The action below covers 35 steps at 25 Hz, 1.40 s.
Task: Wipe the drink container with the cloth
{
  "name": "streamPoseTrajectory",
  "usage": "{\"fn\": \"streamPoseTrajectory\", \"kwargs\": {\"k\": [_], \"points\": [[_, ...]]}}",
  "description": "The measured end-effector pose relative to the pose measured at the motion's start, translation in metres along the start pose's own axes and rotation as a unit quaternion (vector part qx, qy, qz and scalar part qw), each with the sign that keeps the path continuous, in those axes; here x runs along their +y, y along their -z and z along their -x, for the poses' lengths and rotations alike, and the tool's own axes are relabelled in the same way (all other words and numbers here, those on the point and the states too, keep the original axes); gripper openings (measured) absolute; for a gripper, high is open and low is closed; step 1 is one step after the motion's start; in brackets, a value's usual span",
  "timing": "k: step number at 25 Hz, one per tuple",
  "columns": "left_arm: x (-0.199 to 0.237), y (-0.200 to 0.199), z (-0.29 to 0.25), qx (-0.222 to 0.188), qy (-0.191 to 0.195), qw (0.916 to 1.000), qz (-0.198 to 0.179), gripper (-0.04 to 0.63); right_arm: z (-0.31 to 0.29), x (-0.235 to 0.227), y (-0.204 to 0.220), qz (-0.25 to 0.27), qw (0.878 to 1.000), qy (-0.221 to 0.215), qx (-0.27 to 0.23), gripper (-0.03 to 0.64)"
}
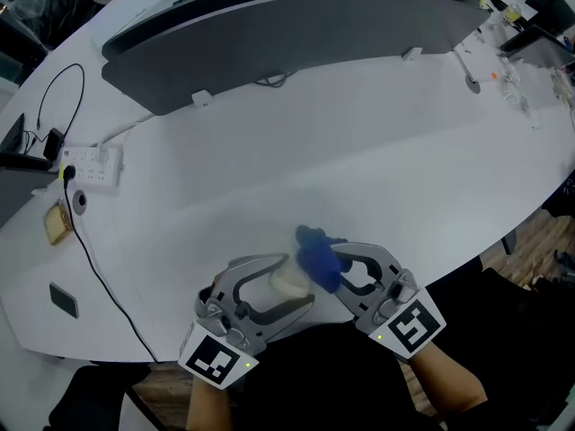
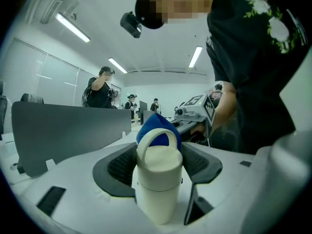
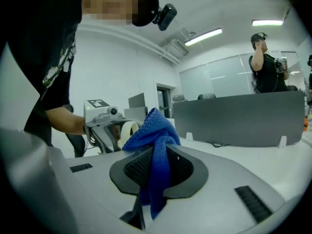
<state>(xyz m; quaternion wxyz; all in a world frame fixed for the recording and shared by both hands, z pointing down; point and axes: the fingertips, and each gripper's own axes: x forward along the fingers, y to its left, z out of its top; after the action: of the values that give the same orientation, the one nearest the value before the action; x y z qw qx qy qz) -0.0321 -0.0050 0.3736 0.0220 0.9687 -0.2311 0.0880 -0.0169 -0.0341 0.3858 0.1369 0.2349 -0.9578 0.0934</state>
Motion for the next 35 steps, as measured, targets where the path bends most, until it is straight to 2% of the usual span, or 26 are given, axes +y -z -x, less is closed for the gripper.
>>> {"fn": "streamPoseTrajectory", "kwargs": {"k": [2,6,11,15,17,21,23,25,26,27,29,30,31,34,35], "points": [[0.001,0.001,0.0,0.004,-0.002,1.0,0.004,0.282,-0.004,0.006,0.003,0.015,0.999,-0.029,0.002,0.044],[0.001,0.004,0.001,0.013,-0.006,0.9998,0.016,0.282,-0.016,0.002,0.018,-0.008,0.999,-0.045,0.005,0.043],[0.002,0.006,0.001,0.029,-0.017,0.9991,0.026,0.282,-0.033,-0.001,0.061,-0.007,0.995,-0.081,0.058,0.043],[0.002,0.007,-0.001,0.048,-0.025,0.9981,0.029,0.282,-0.041,-0.002,0.105,0.013,0.985,-0.114,0.125,0.043],[0.003,0.007,-0.002,0.058,-0.036,0.9973,0.028,0.284,-0.042,-0.002,0.12,0.028,0.981,-0.123,0.147,0.043],[0.004,0.01,0.0,0.088,-0.085,0.9921,0.025,0.284,-0.044,-0.001,0.12,0.033,0.981,-0.132,0.138,0.044],[0.002,0.009,0.002,0.097,-0.132,0.9859,0.033,0.284,-0.043,0.0,0.121,0.03,0.981,-0.134,0.134,0.044],[0.002,-0.002,0.005,0.068,-0.205,0.9748,0.054,0.284,-0.04,-0.001,0.124,0.028,0.982,-0.131,0.136,0.044],[0.005,-0.01,0.008,0.044,-0.253,0.9644,0.063,0.294,-0.041,-0.002,0.124,0.029,0.982,-0.129,0.134,0.044],[0.009,-0.016,0.012,0.025,-0.301,0.9506,0.071,0.295,-0.044,-0.002,0.122,0.03,0.983,-0.129,0.129,0.044],[0.016,-0.017,0.014,0.021,-0.37,0.9251,0.081,0.296,-0.048,-0.001,0.12,0.031,0.984,-0.131,0.119,0.044],[0.017,-0.014,0.012,0.026,-0.387,0.9177,0.086,0.296,-0.048,-0.001,0.12,0.03,0.984,-0.13,0.117,0.044],[0.019,-0.01,0.008,0.034,-0.394,0.9142,0.091,0.296,-0.046,-0.002,0.121,0.029,0.984,-0.128,0.117,0.044],[0.023,-0.001,0.005,0.058,-0.396,0.9103,0.107,0.295,-0.045,-0.003,0.121,0.027,0.986,-0.12,0.115,0.044],[0.024,0.0,0.004,0.064,-0.391,0.9125,0.103,0.282,-0.045,-0.003,0.121,0.025,0.986,-0.118,0.114,0.044]]}}
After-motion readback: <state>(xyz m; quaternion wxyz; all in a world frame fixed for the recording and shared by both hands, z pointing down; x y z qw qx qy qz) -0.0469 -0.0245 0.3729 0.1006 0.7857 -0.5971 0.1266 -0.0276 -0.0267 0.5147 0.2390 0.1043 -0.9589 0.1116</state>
